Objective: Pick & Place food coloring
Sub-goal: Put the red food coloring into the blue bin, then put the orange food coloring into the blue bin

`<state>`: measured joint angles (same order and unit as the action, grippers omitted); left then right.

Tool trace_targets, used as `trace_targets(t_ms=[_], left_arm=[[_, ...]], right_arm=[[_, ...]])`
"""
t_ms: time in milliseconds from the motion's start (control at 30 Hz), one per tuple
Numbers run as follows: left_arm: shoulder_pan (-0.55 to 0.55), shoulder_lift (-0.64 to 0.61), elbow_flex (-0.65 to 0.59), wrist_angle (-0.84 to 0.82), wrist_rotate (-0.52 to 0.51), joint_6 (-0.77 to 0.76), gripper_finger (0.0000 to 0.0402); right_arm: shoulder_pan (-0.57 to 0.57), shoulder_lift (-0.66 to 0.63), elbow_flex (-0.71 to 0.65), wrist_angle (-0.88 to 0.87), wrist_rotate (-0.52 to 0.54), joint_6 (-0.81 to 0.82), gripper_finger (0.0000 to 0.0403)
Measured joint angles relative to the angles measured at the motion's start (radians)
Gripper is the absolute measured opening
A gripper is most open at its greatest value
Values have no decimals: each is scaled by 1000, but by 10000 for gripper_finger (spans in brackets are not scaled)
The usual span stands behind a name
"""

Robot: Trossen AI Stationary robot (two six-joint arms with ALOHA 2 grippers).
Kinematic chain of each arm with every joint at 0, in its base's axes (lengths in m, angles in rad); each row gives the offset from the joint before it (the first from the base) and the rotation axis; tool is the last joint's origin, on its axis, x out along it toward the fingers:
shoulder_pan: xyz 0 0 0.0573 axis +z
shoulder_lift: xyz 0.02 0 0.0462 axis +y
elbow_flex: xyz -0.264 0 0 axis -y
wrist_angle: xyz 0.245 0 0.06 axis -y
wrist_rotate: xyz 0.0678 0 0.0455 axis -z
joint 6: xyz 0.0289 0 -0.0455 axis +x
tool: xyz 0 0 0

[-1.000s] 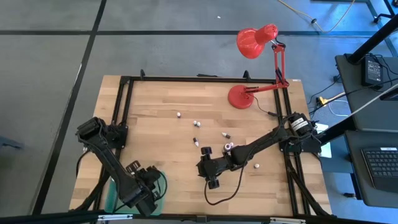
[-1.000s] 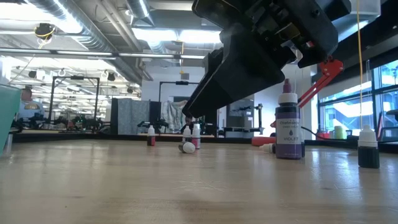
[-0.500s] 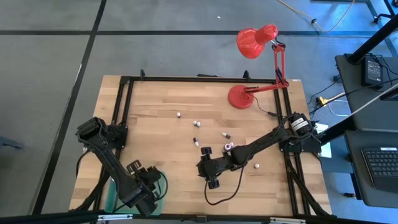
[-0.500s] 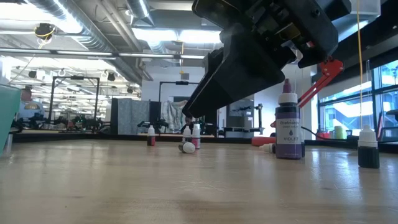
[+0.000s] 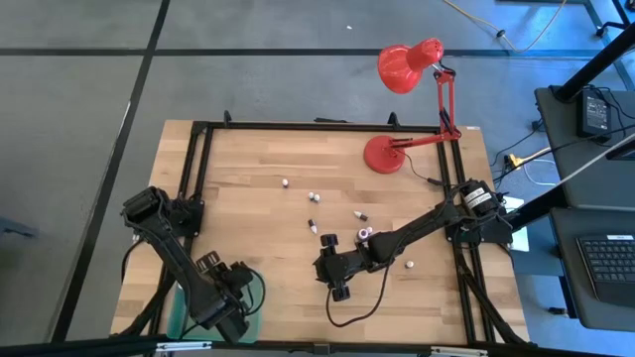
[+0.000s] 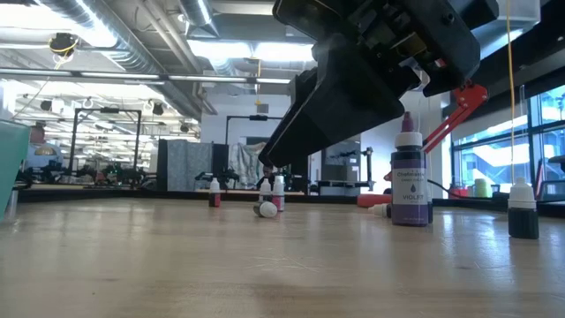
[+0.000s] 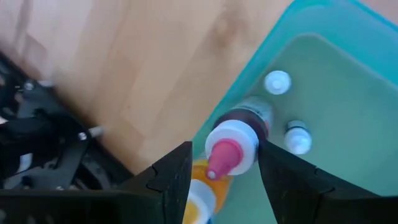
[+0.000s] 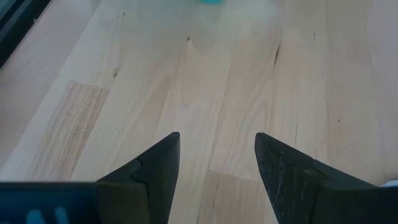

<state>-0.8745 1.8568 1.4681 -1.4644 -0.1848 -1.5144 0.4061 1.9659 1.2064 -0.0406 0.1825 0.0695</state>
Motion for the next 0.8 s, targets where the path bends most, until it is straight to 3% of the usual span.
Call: trace_targets(t_ms=[300, 700, 800], left_arm=[[9, -73, 0, -37, -60, -10, 178], [5, -206, 1, -34, -578, 149, 177], [20, -233, 1, -25, -622, 180, 175]], right_arm=[[0, 0, 0, 8, 0, 0, 210], [0, 0, 0, 44, 0, 4, 210], [0, 0, 0, 44, -1, 30, 210]])
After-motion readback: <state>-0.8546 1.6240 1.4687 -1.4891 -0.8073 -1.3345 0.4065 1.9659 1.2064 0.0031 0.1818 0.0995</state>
